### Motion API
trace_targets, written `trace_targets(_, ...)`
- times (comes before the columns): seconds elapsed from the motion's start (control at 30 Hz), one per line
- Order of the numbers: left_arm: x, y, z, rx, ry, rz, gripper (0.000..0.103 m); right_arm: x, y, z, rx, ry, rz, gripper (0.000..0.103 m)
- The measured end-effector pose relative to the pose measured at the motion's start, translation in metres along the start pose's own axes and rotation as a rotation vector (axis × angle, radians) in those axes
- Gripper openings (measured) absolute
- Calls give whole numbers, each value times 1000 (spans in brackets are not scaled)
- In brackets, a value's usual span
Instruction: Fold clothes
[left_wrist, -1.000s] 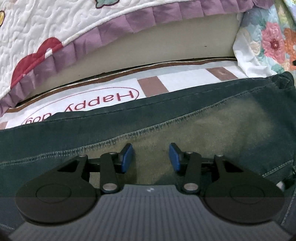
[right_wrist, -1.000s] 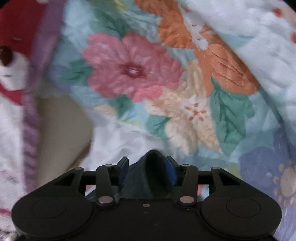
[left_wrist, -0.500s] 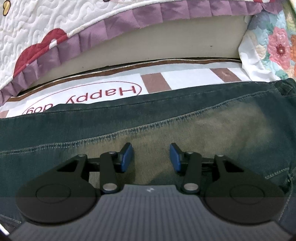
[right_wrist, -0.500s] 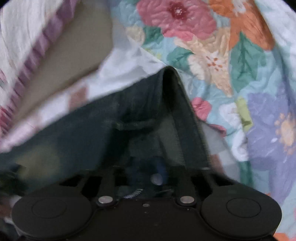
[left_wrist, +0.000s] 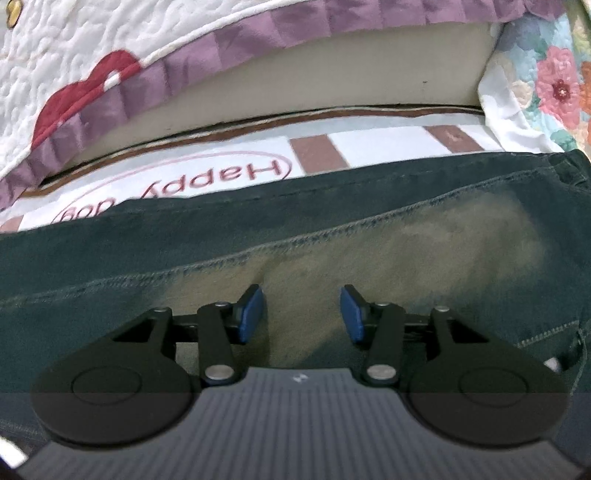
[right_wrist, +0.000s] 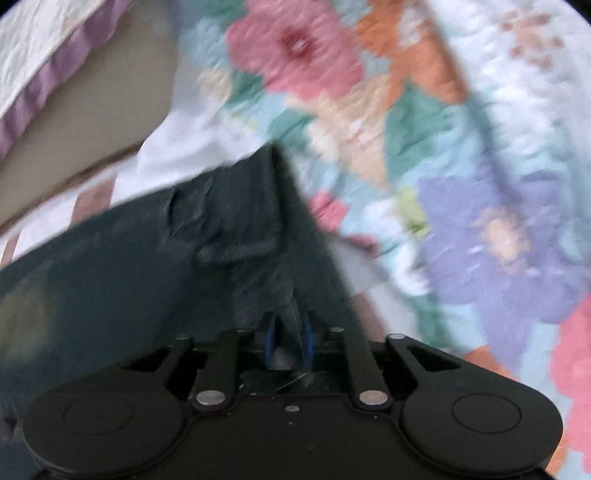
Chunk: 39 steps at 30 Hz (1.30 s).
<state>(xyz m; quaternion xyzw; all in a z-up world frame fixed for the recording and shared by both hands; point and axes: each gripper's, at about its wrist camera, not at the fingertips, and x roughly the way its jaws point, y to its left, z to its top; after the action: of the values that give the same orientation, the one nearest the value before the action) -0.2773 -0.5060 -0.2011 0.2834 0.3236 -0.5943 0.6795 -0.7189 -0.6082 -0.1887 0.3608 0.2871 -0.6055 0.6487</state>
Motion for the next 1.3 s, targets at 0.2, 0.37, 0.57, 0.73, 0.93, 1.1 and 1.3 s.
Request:
trace_targets(0.2, -40, 12, -12, -70, 12, -154, 47, -32, -36, -11, 77, -7, 231, 37)
trace_targets(0.37, -58, -6, -24, -44, 2, -224, 48, -21, -21, -31, -89, 109, 222, 37)
trace_targets(0.57, -65, -30, -34, -7, 11, -267, 48, 2, 10, -36, -224, 151, 137, 50)
trace_targets(0.73, -65, -34, -39, 3, 15, -252, 48, -13, 25, -52, -346, 75, 118, 12)
trace_targets(0.93, -67, -28, -41, -10, 27, -227, 48, -33, 48, -80, -340, -45, -6, 0)
trace_targets(1.1, -73, -37, -36, 36, 30, -290, 48, -43, 16, -62, -212, -61, 80, 21)
trace_targets(1.3, -73, -99, -16, 229, 9, -480, 47, -15, 11, -27, -393, 134, 156, 47)
